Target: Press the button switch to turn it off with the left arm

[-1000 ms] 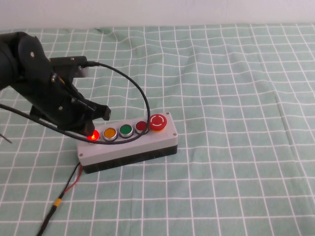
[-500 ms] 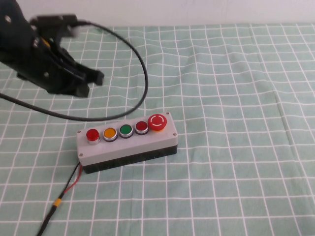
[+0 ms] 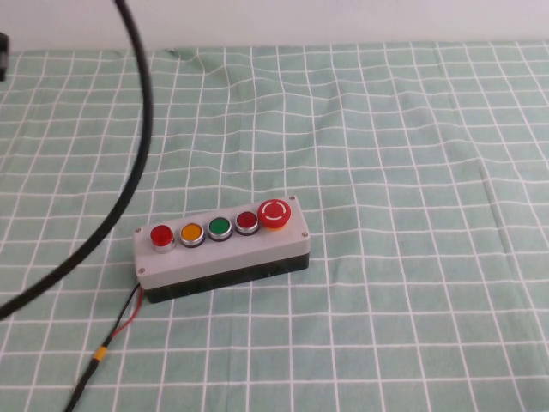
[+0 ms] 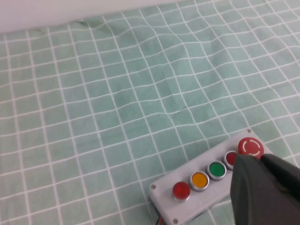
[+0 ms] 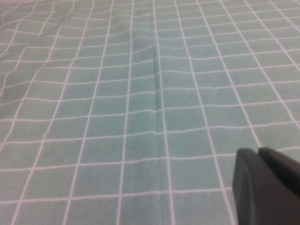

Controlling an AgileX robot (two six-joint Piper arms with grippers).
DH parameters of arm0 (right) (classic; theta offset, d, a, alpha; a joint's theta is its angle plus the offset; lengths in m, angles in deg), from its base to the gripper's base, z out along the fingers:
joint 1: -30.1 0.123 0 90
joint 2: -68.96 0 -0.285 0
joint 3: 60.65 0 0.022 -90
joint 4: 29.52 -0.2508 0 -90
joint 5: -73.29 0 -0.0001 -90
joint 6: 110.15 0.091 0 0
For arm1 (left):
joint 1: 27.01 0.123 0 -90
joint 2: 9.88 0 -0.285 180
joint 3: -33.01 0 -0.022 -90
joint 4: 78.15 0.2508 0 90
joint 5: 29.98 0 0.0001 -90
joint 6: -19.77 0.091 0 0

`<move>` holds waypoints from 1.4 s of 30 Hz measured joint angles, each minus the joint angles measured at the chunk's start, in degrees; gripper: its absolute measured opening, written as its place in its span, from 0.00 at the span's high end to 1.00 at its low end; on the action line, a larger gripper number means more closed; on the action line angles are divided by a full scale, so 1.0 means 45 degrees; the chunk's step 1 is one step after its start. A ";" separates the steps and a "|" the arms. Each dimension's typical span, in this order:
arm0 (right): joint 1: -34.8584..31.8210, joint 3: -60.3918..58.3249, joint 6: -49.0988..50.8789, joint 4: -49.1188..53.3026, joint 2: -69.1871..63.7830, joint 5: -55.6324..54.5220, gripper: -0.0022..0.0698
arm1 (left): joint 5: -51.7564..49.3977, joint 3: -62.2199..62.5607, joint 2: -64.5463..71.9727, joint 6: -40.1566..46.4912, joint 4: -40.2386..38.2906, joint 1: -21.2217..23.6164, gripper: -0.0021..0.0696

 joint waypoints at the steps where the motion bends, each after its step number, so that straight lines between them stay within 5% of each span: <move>1: 0.0000 0.0000 0.0000 0.0000 0.0000 0.0000 0.99 | -0.0265 0.0000 -0.0389 0.0000 0.0110 0.0000 0.98; 9: 0.0000 0.0000 0.0000 0.0000 0.0000 0.0000 0.99 | -0.1055 -0.0739 -0.3749 -0.0094 0.0609 0.0000 0.98; 22: 0.0000 0.0000 0.0000 0.0000 0.0000 0.0000 0.99 | 0.0633 -0.6649 -1.0192 -0.1421 0.1242 0.0000 0.98; 42: 0.0000 0.0000 0.0000 0.0000 0.0000 0.0000 0.99 | 0.1184 -0.9214 -1.0714 -0.1660 0.1559 0.0000 0.98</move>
